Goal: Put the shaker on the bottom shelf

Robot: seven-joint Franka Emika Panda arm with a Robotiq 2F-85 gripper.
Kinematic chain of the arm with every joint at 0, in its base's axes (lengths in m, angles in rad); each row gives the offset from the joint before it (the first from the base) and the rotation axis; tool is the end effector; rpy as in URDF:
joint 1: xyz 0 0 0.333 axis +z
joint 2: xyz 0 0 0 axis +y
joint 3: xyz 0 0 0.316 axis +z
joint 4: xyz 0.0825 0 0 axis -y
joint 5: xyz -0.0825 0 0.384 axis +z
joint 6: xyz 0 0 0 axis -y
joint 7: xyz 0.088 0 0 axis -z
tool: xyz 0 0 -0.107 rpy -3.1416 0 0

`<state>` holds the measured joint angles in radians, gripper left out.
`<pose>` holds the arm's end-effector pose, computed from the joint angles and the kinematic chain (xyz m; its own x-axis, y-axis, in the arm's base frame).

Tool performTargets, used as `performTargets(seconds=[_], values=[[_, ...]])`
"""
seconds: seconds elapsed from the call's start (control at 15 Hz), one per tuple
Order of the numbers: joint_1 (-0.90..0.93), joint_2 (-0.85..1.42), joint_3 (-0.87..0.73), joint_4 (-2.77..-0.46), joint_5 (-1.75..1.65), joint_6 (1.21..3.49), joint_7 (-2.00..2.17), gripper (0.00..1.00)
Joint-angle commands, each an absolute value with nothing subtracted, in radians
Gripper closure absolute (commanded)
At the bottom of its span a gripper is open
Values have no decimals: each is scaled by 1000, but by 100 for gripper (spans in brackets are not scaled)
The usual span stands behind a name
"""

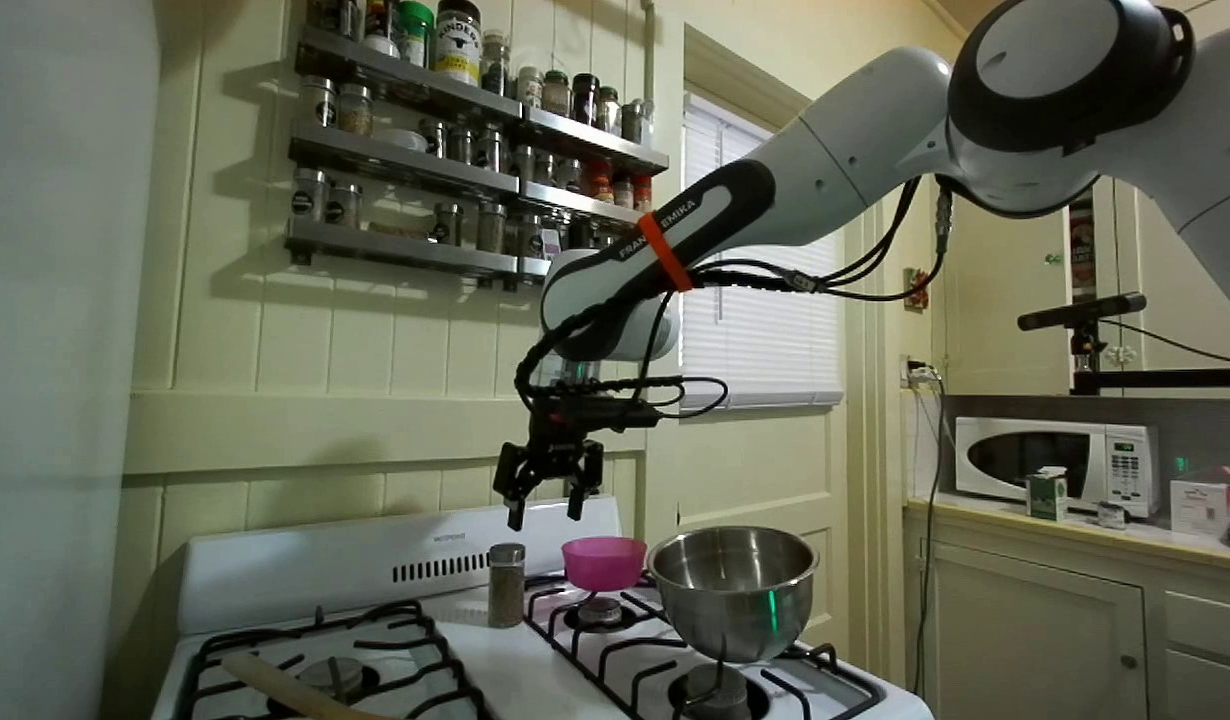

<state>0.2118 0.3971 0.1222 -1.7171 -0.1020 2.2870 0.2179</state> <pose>0.6408 0.2110 0.3760 0.9708 0.1595 0.1792 0.1618 -0.9868 0.0016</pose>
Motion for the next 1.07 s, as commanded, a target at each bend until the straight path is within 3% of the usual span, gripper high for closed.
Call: performTargets(seconds=[0.0, 0.47, 1.0], values=[[220, 397, 113, -1714, -97, 2283, 215, 0], [262, 462, 106, -1635, -177, 2330, 217, 0], [320, 503, 59, -1667, -202, 2539, 353, 0]])
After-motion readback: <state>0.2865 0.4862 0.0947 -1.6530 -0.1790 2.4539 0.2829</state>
